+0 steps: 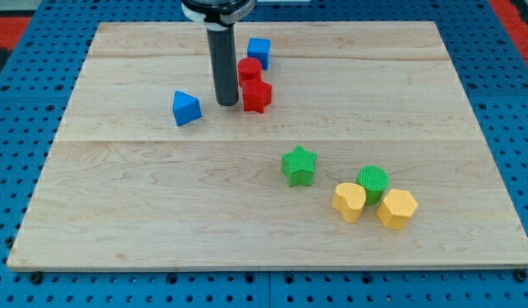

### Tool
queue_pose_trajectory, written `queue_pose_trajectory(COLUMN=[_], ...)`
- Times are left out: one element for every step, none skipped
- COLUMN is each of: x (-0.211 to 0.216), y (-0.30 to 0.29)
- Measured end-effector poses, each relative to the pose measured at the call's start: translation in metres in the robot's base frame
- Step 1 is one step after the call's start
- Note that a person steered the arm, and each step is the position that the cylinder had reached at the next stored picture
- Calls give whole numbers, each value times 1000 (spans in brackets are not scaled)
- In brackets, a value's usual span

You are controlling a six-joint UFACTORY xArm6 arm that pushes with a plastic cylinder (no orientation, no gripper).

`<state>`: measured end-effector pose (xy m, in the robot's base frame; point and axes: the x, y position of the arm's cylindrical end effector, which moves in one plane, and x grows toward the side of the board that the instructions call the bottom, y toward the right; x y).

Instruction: Place the triangle parallel to the right of the red circle

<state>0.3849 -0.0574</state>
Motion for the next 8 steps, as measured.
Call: queue_pose_trajectory(x=[50,92,56,-16,-31,-14,16,45], y=[1,-85,-175,-180,-156,-107,-32,15])
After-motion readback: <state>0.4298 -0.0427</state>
